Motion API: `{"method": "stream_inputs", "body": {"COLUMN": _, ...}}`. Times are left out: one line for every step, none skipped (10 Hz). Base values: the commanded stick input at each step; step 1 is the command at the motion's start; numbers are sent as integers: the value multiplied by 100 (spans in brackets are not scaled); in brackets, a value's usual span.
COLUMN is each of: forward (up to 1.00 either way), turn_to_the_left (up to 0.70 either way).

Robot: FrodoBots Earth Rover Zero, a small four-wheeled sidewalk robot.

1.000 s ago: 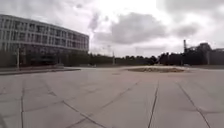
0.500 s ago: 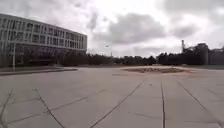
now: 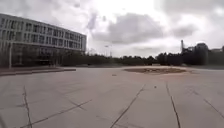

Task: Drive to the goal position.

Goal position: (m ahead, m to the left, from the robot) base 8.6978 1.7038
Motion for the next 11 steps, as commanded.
{"method": "stream_inputs", "body": {"forward": 70, "turn_to_the_left": 0}}
{"method": "stream_inputs", "body": {"forward": 70, "turn_to_the_left": 0}}
{"method": "stream_inputs", "body": {"forward": 70, "turn_to_the_left": 0}}
{"method": "stream_inputs", "body": {"forward": 70, "turn_to_the_left": 0}}
{"method": "stream_inputs", "body": {"forward": 70, "turn_to_the_left": 0}}
{"method": "stream_inputs", "body": {"forward": 70, "turn_to_the_left": 0}}
{"method": "stream_inputs", "body": {"forward": 70, "turn_to_the_left": 0}}
{"method": "stream_inputs", "body": {"forward": 70, "turn_to_the_left": 0}}
{"method": "stream_inputs", "body": {"forward": 70, "turn_to_the_left": 0}}
{"method": "stream_inputs", "body": {"forward": 70, "turn_to_the_left": 0}}
{"method": "stream_inputs", "body": {"forward": 70, "turn_to_the_left": 0}}
